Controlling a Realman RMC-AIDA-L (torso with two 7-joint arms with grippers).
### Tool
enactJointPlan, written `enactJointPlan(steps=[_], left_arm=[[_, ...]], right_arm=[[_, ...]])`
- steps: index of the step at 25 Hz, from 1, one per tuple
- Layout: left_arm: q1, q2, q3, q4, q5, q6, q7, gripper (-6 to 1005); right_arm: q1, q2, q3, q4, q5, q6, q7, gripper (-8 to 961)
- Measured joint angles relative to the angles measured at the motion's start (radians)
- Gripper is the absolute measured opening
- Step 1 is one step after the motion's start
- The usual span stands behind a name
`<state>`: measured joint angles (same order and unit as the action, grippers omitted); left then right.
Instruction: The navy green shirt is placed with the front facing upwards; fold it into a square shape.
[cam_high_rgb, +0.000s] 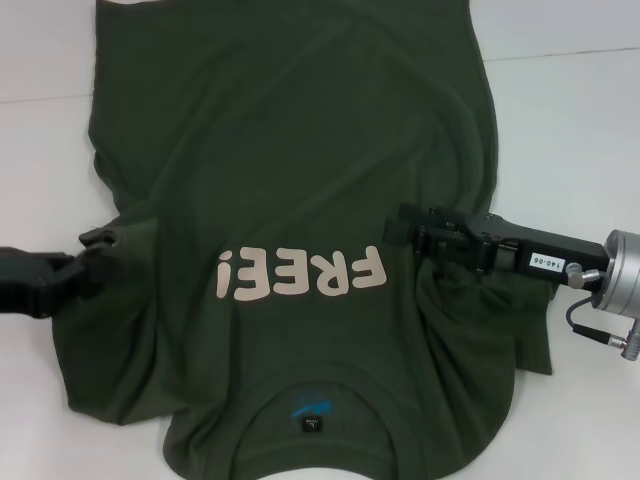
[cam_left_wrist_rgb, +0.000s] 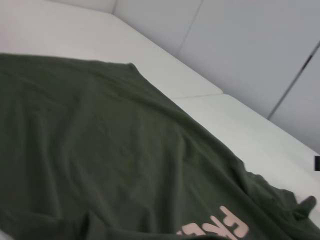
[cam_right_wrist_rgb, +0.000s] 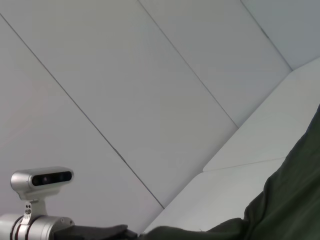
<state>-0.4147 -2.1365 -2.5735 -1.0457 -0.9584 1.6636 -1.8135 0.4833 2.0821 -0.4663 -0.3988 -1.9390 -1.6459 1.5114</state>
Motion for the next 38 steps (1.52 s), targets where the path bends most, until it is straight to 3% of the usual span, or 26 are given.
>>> enactJointPlan(steps=[9,22,32,38], left_arm=[[-0.023,-0.023,0.05,0.106,-0.002,-0.008,-0.004,91],[-0.08,-0.025,0.075,0.29,-0.007,-0.058,0.009,117],[-0.101,-0.026,0.117,0.353,-0.007,-0.081,0.023,136],[-0.108,-0.033,0.195,0.354,-0.006,-0.1,0.035,148]], right_arm=[[0.007,0.001,0.0,0.0,0.0,0.0,-0.002,760],[0.006,0.003,-0.001,0.009,0.0,0.001,-0.005,760],[0.007,0.003,-0.006,0.013,0.0,0.004,-0.007,760],[0.011,0.003,-0.006,0.014,0.0,0.015,-0.007,761]])
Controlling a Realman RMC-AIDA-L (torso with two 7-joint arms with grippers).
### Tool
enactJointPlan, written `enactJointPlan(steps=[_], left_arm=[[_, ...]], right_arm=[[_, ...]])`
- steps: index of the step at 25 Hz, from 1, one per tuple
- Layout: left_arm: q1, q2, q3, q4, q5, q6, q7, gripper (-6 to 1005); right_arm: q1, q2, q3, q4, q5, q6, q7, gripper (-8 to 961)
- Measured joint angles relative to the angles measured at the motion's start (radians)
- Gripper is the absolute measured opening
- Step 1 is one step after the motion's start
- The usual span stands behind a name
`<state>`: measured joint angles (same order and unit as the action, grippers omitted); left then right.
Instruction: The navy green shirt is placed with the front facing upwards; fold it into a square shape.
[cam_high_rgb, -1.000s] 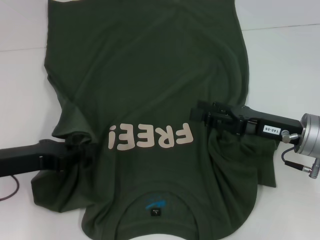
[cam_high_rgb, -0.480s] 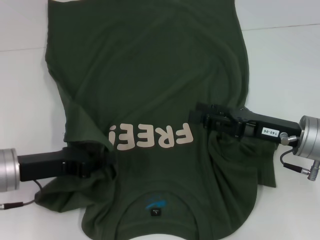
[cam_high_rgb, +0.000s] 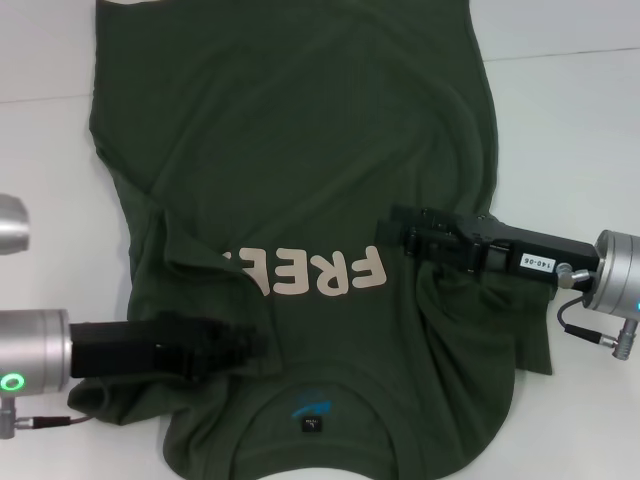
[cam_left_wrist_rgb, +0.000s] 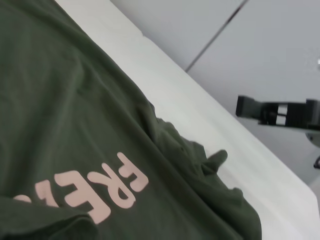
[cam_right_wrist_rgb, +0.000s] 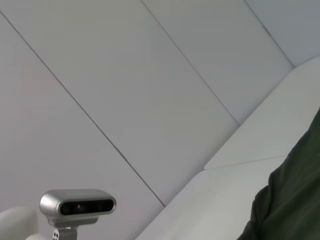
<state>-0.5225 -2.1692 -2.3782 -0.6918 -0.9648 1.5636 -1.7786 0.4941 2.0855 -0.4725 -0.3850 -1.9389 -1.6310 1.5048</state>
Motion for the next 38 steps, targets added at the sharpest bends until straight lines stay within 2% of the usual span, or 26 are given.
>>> enactJointPlan(steps=[7,11,13,20,23,29,38], left_arm=[[-0.004,0.001,0.018,-0.004,-0.025,-0.058,0.013,277],[0.017,0.005,0.009,-0.047,-0.071,-0.107,0.052,350],[0.026,0.005,0.007,-0.074,-0.079,-0.154,0.061,618],[0.05,0.014,0.005,-0.144,-0.072,-0.233,0.061,838],[0.081,0.014,0.008,-0.197,-0.071,-0.274,0.06,909],[0.082,0.02,0.016,-0.185,-0.046,-0.284,0.059,904],[0.039,0.008,0.088,-0.123,-0.02,-0.304,0.056,904]], right_arm=[[0.003,0.001,0.002,0.0,0.0,0.001,0.0,762],[0.003,0.001,0.006,0.0,0.0,0.002,0.0,762],[0.003,0.001,0.006,0.0,0.0,0.002,0.0,763],[0.001,0.001,0.007,0.0,0.0,0.004,0.0,764],[0.0,0.001,0.009,0.0,0.002,0.008,0.0,763],[0.003,0.001,0.009,0.0,0.003,0.016,0.0,762],[0.004,-0.001,0.009,0.0,0.003,0.019,0.0,772]])
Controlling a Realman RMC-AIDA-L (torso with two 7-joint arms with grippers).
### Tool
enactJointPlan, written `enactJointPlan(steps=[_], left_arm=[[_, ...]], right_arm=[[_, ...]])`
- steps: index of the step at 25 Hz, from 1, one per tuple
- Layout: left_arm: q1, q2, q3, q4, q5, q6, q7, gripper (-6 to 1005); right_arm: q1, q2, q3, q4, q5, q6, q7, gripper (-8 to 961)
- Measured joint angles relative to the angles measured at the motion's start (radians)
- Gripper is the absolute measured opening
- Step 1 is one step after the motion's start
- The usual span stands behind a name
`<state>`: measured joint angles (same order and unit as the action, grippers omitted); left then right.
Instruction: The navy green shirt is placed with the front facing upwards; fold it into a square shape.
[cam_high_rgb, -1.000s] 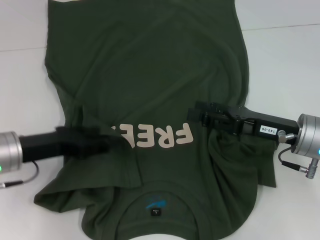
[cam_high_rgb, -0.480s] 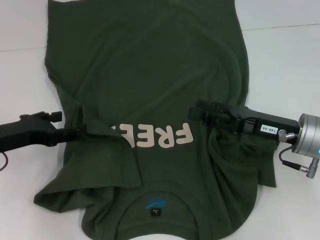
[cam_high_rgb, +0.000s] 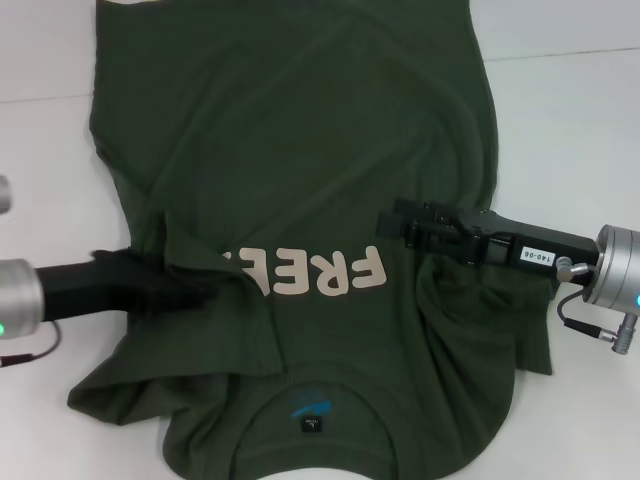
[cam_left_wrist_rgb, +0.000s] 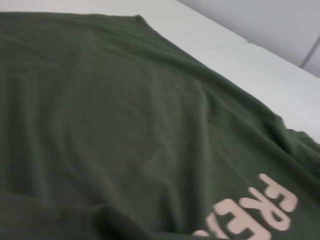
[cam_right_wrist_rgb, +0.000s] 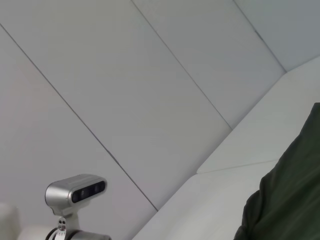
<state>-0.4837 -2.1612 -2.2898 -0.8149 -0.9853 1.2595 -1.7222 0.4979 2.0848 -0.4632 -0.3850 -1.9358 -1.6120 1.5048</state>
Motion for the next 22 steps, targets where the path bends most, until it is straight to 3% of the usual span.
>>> enactJointPlan(steps=[8,13,17,22], left_arm=[[-0.066,-0.008,0.1,0.062,-0.072,0.015,0.007,904],[-0.068,-0.007,0.155,0.047,-0.151,0.04,0.011,904],[-0.036,-0.004,0.137,0.005,-0.167,0.046,0.014,904],[0.053,-0.003,0.076,-0.058,-0.233,0.048,0.066,904]], right_arm=[[-0.012,0.0,-0.003,0.0,-0.001,0.004,0.0,787],[-0.02,0.0,-0.004,0.009,-0.001,0.006,-0.012,796],[-0.021,0.0,0.0,0.021,0.0,0.008,-0.023,803],[-0.02,0.0,0.0,0.023,0.0,0.012,-0.023,812]])
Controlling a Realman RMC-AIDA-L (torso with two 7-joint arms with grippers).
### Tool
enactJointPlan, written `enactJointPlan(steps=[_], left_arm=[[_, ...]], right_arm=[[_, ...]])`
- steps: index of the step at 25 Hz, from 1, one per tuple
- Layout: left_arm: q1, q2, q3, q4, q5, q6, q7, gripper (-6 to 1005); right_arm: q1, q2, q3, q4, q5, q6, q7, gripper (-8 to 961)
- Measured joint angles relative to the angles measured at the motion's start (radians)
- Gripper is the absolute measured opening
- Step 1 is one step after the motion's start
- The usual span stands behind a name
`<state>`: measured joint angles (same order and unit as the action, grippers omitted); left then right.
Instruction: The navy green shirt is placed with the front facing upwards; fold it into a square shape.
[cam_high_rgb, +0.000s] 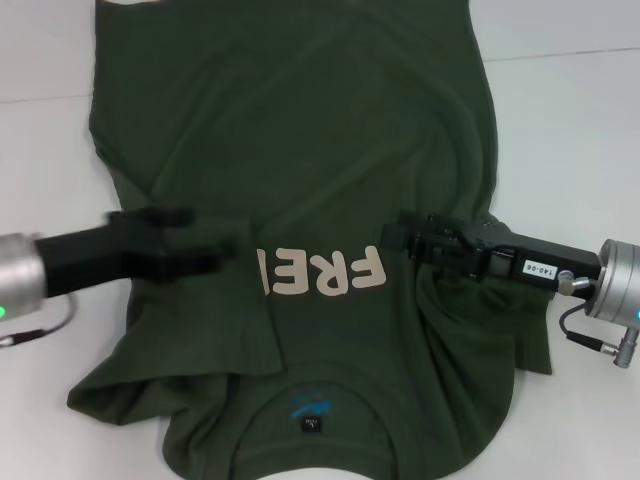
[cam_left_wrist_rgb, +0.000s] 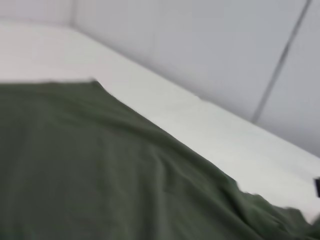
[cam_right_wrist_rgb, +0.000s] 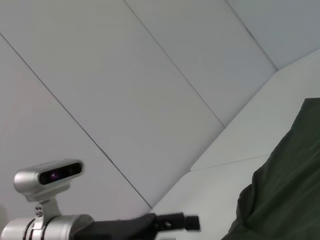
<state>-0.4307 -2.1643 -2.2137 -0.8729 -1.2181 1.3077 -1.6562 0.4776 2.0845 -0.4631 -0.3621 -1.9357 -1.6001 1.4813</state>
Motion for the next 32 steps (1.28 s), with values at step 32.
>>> enactJointPlan(steps=[32], left_arm=[[0.138,0.004,-0.454,0.128,-0.32,0.344,0.163,903]], right_arm=[[-0.151,-0.105,0.055,-0.306,0.048,-0.072,0.272,931]])
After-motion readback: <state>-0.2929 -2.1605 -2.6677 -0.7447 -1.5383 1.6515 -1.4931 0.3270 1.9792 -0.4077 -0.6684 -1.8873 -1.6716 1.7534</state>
